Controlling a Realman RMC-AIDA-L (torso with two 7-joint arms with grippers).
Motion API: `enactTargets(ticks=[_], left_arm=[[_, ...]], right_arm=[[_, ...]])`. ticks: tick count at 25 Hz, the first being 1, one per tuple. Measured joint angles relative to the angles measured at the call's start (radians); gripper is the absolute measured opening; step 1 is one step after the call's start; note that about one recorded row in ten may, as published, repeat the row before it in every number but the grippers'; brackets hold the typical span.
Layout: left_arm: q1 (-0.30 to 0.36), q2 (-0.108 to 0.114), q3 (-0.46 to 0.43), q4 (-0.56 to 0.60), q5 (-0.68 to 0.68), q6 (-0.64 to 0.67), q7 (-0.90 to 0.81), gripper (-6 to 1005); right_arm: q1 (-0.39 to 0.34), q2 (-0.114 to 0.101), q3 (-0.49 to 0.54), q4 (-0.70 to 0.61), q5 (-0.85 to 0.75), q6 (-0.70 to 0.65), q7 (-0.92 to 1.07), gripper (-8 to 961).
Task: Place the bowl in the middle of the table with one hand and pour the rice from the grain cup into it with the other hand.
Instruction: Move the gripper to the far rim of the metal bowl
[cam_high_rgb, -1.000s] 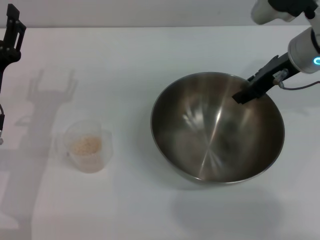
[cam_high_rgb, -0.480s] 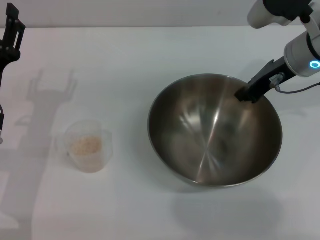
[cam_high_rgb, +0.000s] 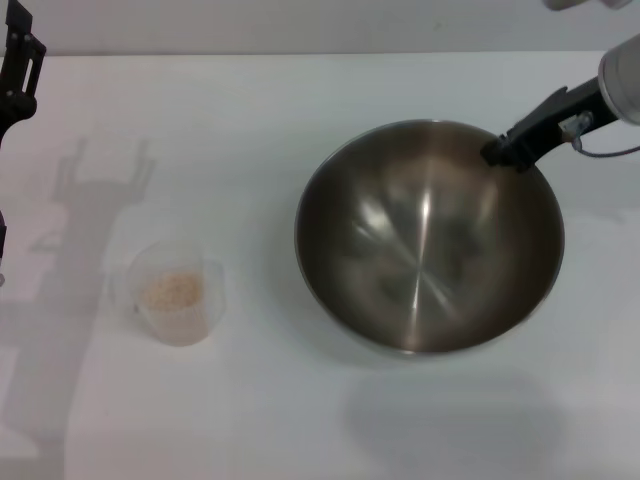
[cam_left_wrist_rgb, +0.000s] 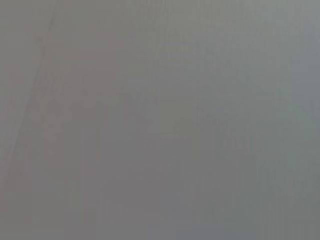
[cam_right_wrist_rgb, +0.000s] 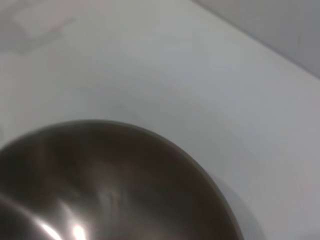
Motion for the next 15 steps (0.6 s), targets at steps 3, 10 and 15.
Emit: enactTargets(ticks=[3,10,15], left_arm=[[0.0,0.0,0.0,0.0,0.0,0.001,0.0,781],[-0.002,0.0,0.0,0.0,0.0,0.003,0.0,782],[-0.004,0.0,-0.008,0.0,0.0,0.003,0.0,782]], right_arm=[[-0.012,0.002,0.011,-0.039,0.032,0.023,-0.036,57],[-0.056,0.002,0.016,-0.122,0.12,0.056,-0.119,21],[-0.09,-0.001,0.019,-0.161,0.217,0.093,-0.193,27]])
